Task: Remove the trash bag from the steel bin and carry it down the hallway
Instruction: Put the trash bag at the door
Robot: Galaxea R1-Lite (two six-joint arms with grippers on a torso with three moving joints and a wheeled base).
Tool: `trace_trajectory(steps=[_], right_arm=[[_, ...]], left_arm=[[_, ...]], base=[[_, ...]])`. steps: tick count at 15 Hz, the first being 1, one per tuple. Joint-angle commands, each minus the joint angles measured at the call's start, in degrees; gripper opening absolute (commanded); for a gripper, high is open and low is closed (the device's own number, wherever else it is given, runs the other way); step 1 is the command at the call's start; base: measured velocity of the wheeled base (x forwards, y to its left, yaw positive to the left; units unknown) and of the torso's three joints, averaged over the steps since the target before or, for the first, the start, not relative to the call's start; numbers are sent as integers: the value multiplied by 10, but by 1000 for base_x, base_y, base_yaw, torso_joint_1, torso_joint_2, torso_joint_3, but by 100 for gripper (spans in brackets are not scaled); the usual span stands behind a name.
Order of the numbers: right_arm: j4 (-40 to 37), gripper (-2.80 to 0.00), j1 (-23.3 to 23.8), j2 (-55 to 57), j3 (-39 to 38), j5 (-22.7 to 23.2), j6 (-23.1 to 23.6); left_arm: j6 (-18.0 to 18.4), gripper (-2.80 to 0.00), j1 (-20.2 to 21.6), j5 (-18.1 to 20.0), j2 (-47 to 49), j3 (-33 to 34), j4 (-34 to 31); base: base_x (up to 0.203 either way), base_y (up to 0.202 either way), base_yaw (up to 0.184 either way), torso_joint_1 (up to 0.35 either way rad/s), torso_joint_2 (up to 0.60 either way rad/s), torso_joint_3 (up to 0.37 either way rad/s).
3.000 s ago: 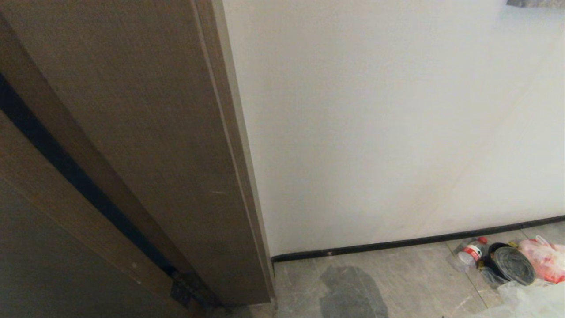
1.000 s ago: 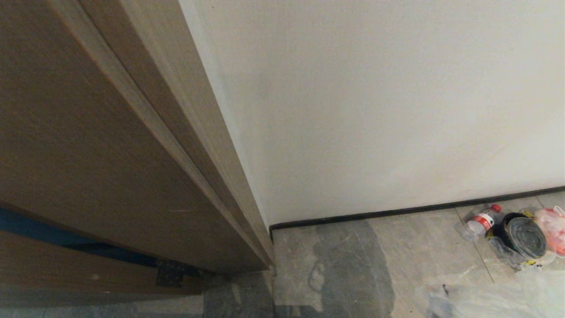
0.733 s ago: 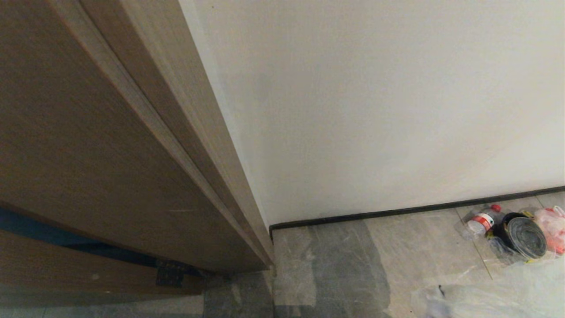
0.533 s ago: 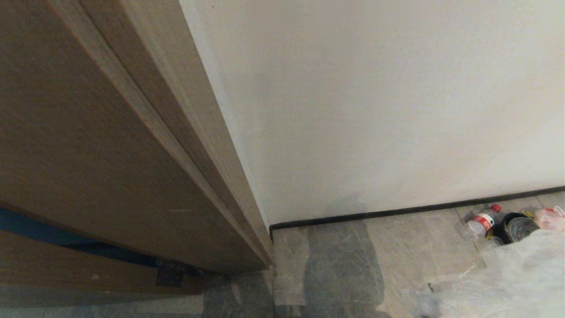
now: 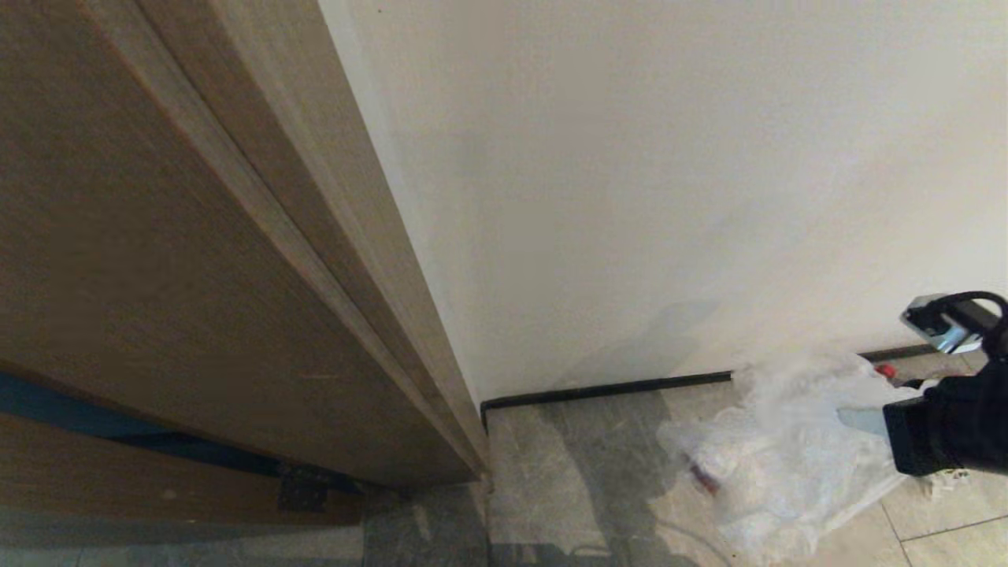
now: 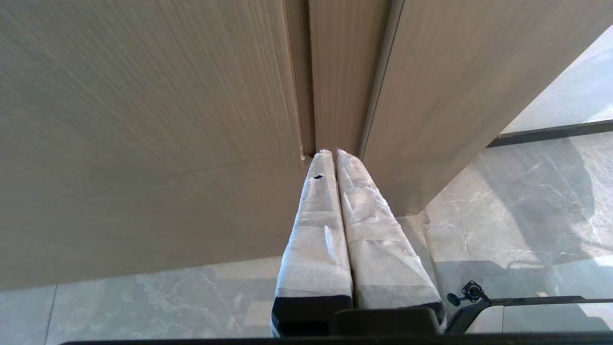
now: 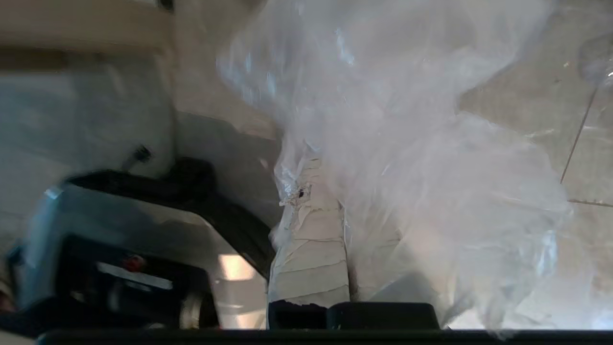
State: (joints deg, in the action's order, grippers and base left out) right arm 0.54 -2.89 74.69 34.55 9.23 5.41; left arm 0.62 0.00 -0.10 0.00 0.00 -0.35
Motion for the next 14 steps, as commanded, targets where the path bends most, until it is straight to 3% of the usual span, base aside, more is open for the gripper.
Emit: trace_trajectory(steps=[1, 5, 6, 14], right_arm=[[28, -280, -1, 79, -20, -2, 22], [92, -280, -6, 154, -23, -3, 92], [99, 0, -11, 163, -23, -3, 96], [101, 0, -26, 157, -35, -3, 95]], left_arm=[[0, -280, 0, 0, 0, 0, 0], [0, -280, 0, 0, 0, 0, 0], [0, -280, 0, 0, 0, 0, 0], [0, -280, 0, 0, 0, 0, 0]], base=[[0, 0, 0, 0, 0, 0], [0, 0, 0, 0, 0, 0], [0, 0, 0, 0, 0, 0], [0, 0, 0, 0, 0, 0]])
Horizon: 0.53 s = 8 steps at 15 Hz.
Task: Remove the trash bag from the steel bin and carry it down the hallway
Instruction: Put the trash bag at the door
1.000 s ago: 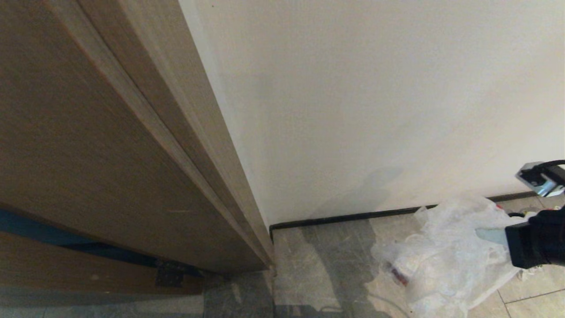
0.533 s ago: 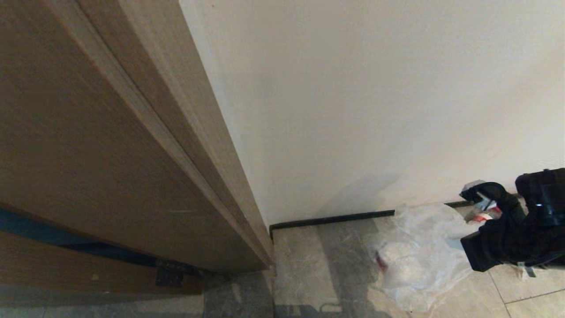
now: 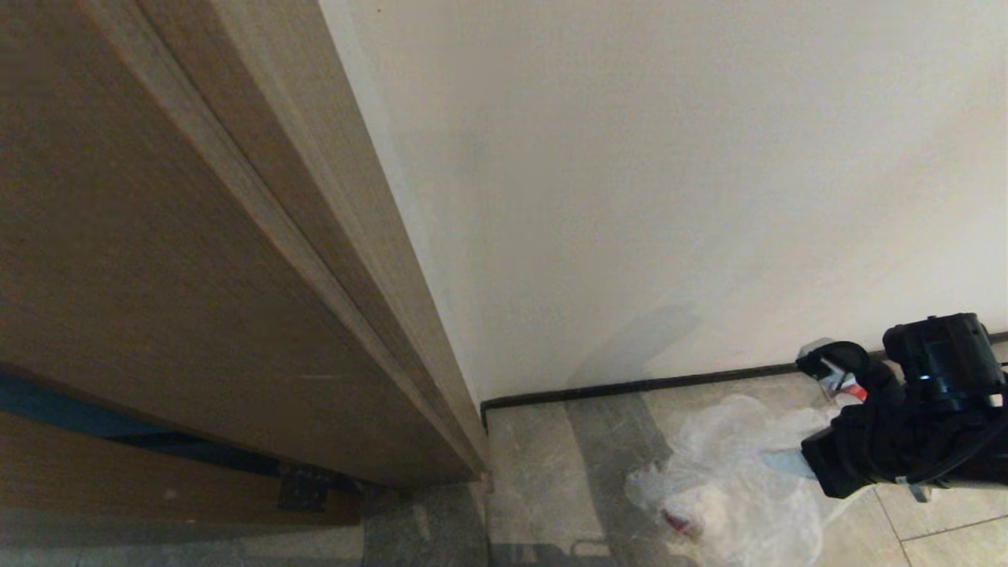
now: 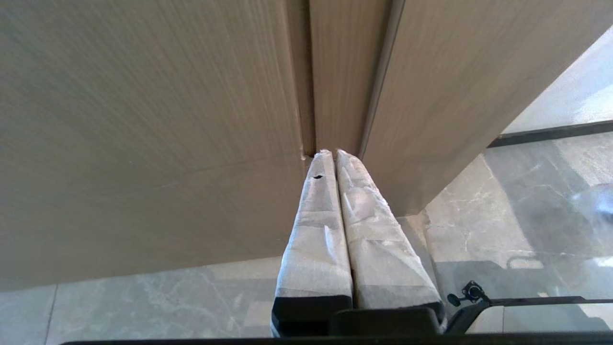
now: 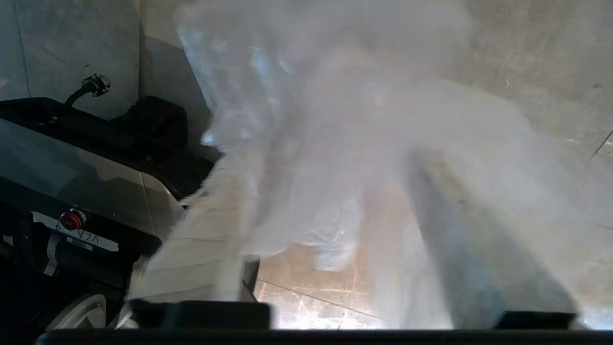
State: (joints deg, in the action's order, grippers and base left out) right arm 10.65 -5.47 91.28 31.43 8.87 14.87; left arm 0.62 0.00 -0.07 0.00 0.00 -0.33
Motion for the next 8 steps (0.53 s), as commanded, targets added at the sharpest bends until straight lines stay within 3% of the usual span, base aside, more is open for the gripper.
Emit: trace_trajectory(steps=[1, 8], right_arm=[[0, 0, -1, -13, -9, 2, 1], [-2, 0, 2, -67, -30, -1, -1]], left_arm=[[0, -280, 0, 0, 0, 0, 0], [0, -280, 0, 0, 0, 0, 0]], base=[[0, 0, 0, 0, 0, 0], [0, 0, 0, 0, 0, 0]])
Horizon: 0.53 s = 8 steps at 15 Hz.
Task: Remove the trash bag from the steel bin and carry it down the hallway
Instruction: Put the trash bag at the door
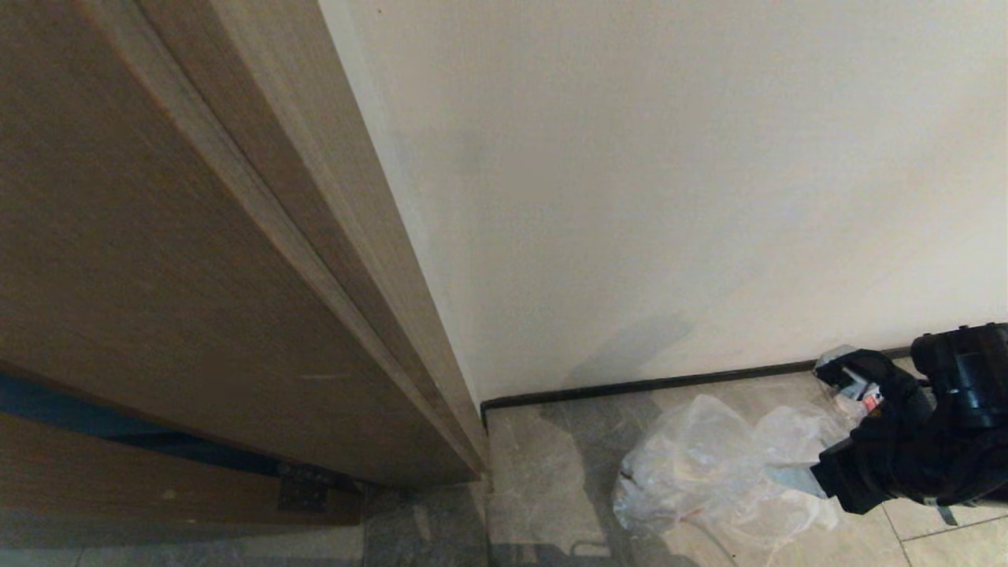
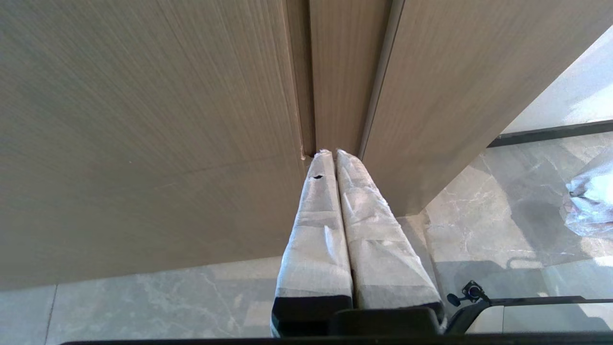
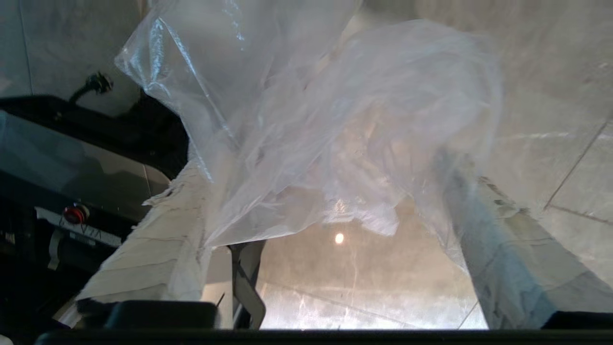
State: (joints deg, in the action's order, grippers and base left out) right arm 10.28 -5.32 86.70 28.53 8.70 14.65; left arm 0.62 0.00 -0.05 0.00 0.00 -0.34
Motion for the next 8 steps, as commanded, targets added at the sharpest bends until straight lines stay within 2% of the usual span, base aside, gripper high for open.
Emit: trace_trajectory(steps=[1, 8], right_arm=[[5, 0, 1, -16, 9, 0, 3], [5, 0, -31, -23, 33, 1, 4]], left_arm=[[0, -280, 0, 0, 0, 0, 0], [0, -280, 0, 0, 0, 0, 0]], base=[[0, 0, 0, 0, 0, 0], [0, 0, 0, 0, 0, 0]])
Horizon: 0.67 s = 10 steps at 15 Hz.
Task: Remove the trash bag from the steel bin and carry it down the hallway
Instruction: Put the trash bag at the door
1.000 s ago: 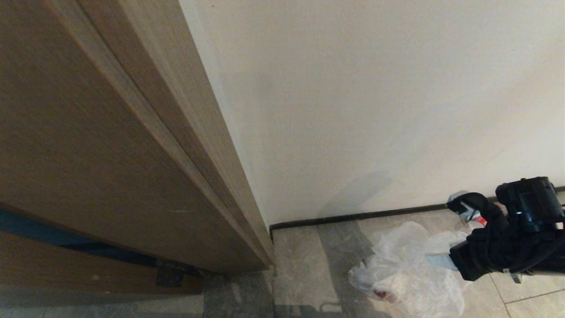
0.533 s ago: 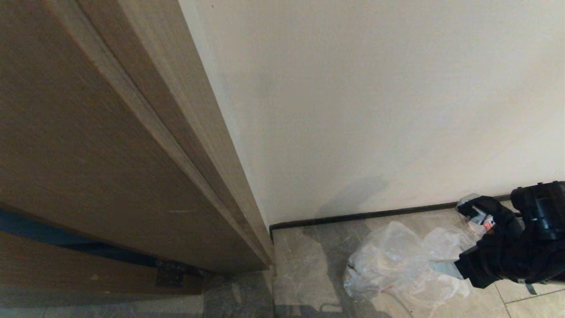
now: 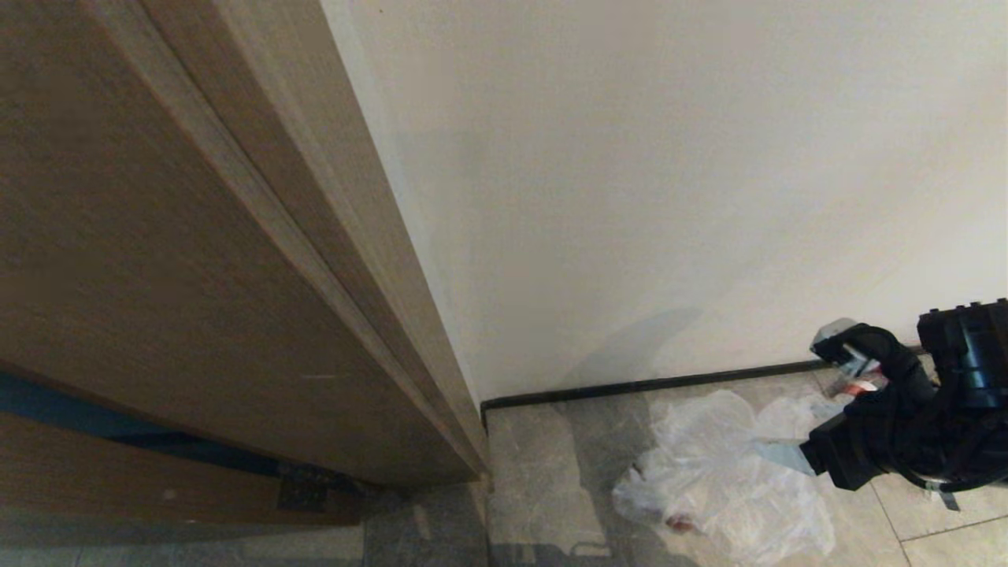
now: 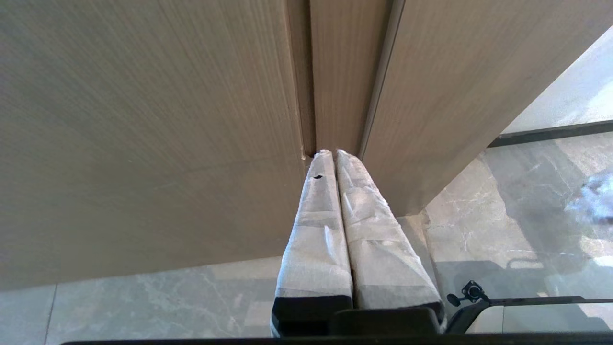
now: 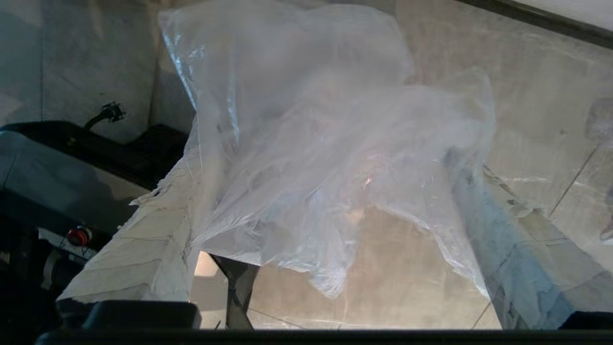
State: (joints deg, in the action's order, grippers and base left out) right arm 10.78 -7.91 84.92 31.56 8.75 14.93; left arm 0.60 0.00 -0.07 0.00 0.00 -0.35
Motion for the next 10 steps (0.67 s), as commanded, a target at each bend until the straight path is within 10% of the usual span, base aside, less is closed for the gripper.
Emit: trace_trajectory(steps=[1, 10], right_arm=[[3, 0, -10, -2, 2, 1, 2], [-6, 0, -25, -2, -17, -18, 6]], left_arm=[[0, -280, 0, 0, 0, 0, 0], [0, -280, 0, 0, 0, 0, 0]], base=[[0, 0, 0, 0, 0, 0], [0, 0, 0, 0, 0, 0]])
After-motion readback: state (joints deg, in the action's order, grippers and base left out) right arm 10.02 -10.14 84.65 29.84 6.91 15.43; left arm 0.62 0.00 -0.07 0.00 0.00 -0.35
